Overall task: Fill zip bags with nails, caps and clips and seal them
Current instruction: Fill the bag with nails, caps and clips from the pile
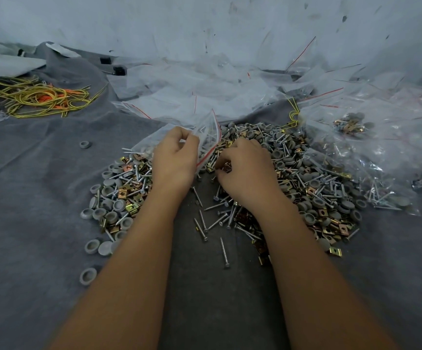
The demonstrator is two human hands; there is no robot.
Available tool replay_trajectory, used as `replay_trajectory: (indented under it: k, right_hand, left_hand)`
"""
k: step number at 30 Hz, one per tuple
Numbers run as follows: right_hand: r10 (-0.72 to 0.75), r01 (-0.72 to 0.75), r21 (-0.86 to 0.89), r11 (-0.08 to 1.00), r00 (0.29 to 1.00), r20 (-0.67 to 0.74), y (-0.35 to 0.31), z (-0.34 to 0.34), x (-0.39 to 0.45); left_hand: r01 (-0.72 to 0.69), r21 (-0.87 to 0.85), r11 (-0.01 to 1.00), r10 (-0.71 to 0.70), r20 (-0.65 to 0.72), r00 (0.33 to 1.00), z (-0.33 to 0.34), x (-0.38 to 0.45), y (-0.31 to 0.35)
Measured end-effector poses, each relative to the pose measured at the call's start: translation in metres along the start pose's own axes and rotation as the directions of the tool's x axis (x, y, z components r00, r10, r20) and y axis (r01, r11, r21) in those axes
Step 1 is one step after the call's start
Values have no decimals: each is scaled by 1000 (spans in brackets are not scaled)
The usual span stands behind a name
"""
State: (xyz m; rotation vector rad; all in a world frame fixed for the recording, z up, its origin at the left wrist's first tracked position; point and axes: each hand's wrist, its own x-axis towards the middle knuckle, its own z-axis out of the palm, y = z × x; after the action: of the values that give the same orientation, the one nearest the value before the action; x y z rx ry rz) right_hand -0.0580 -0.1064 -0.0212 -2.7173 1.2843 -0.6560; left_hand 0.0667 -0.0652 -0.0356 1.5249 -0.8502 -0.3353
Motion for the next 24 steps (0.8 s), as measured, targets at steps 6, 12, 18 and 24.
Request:
replay_trajectory:
  k: [6,12,18,24]
  right_hand:
    - [137,-106,251,962,985,-107,3,-3,1]
    - [291,-166,462,871,933,-214,4,-4,2]
    - [469,-27,777,629,810,-351,1,-16,2]
    - [308,52,741,670,888,-341,-3,-11,2]
  left_hand:
    - [0,-11,1000,0,10,1000,1,0,-1]
    - [-12,1,1000,12,25,1000,1,-1,-2]
    - [-8,26,1000,6,58,998,2,-1,-3]
    - [-58,35,998,54,108,993,3,-2,-3]
